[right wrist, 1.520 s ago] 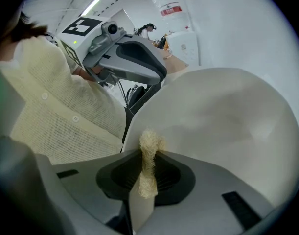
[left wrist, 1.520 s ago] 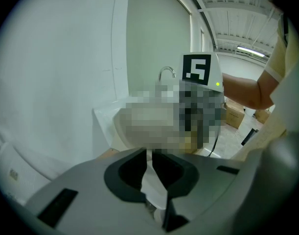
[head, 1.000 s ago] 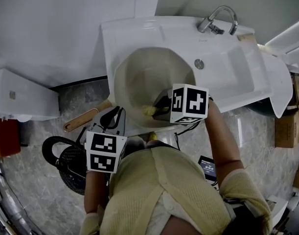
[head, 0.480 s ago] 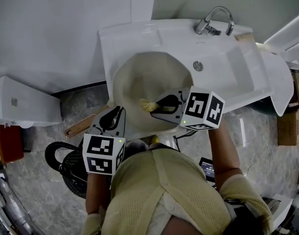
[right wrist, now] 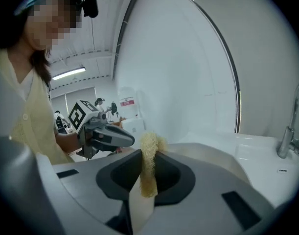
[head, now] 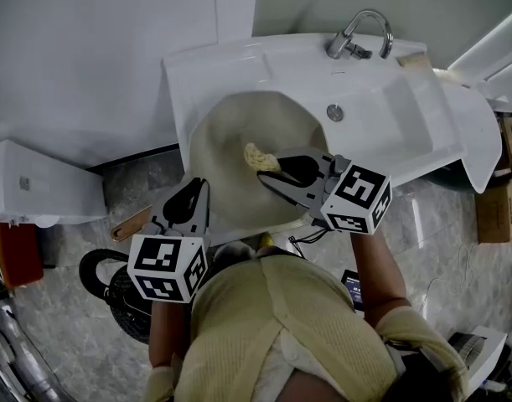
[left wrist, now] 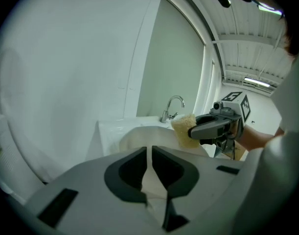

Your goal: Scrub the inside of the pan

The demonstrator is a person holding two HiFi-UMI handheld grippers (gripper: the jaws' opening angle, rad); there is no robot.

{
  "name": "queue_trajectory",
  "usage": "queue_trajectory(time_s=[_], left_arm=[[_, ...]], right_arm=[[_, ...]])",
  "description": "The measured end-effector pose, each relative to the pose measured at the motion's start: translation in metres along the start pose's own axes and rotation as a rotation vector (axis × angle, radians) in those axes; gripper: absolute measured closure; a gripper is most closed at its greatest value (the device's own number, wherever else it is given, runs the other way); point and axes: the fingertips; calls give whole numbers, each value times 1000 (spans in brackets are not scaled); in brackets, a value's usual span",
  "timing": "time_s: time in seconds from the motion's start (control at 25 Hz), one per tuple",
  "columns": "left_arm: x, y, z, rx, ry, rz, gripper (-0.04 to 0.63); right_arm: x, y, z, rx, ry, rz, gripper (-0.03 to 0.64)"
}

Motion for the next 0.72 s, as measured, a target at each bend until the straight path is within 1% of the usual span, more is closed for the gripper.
queue_trajectory(time_s=[0.28, 0.52, 0.72], left_arm=[[-5, 9, 3, 51, 24, 44, 511], [-10, 11, 7, 93, 26, 94, 512], [-15, 9, 9, 102, 64, 98, 520]], right_arm=[[3, 21, 12, 156, -33, -30, 540], [12, 27, 22, 263, -93, -121, 540], [20, 23, 28, 312, -126, -202, 540]])
Point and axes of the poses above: the fingertips, and each gripper's own axes: z backward along the fingers, x to its right, y out of its top, and after that the axes turned 14 degrees about -z, right-handed
